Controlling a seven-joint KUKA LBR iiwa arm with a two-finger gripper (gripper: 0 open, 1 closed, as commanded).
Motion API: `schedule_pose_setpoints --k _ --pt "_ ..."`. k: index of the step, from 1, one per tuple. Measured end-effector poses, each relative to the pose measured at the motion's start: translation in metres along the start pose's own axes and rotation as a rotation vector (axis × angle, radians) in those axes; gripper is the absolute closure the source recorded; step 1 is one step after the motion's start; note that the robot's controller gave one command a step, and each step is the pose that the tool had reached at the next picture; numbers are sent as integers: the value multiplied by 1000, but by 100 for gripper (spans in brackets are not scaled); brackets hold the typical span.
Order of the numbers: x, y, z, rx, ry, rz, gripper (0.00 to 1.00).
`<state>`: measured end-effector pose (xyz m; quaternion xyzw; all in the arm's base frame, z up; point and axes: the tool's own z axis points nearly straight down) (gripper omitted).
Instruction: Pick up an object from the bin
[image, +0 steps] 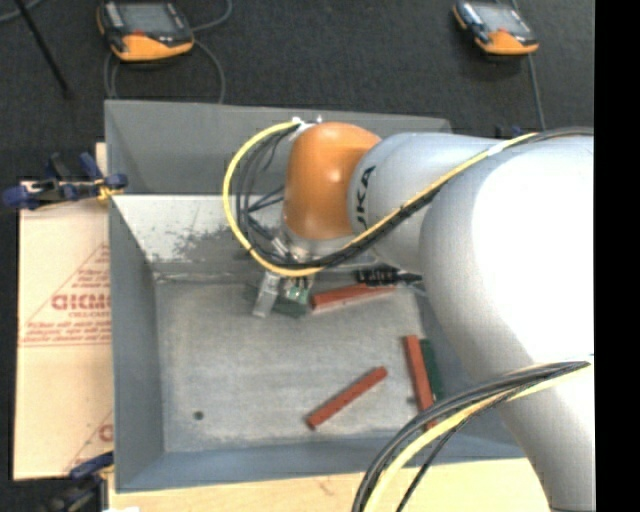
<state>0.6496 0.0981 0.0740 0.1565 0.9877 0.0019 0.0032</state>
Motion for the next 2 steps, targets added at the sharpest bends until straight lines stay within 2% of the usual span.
schedule_pose_setpoints --k 1,2 --pt "-2 0 -21 0 0 0 100" --pt "-5 1 -70 -1 -3 1 100"
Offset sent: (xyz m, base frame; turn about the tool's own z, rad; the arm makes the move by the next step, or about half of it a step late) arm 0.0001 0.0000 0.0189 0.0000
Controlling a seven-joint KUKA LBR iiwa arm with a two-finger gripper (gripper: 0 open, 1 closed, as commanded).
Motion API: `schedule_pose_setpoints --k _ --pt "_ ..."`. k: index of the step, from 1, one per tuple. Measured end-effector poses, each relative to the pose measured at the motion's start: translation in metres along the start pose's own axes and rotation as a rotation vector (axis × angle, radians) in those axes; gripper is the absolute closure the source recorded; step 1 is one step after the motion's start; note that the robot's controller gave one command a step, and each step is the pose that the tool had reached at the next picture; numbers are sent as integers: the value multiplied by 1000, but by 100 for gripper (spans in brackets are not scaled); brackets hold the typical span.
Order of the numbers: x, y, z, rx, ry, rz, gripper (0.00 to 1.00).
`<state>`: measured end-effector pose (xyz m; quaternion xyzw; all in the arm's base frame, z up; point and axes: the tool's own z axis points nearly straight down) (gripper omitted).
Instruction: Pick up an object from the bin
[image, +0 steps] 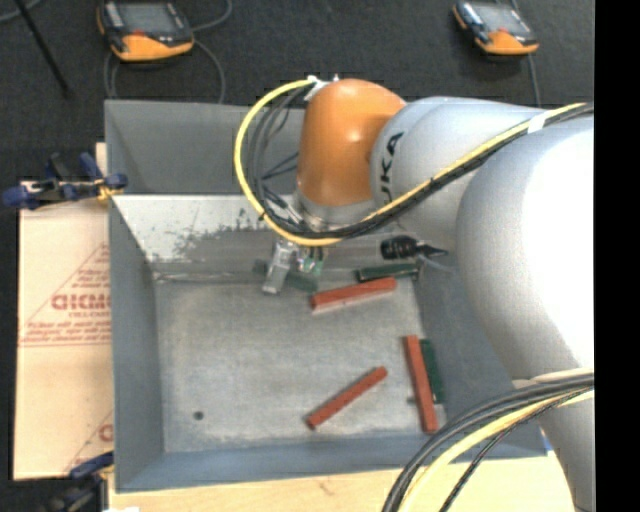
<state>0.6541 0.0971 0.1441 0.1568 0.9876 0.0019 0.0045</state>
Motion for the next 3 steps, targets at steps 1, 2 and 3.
schedule_pose_setpoints --k 1,2,3 --pt "-2 0 -31 1 1 0 100" --pt "-4 0 -46 1 2 -1 100" --pt "-6 1 -52 2 2 -1 100"
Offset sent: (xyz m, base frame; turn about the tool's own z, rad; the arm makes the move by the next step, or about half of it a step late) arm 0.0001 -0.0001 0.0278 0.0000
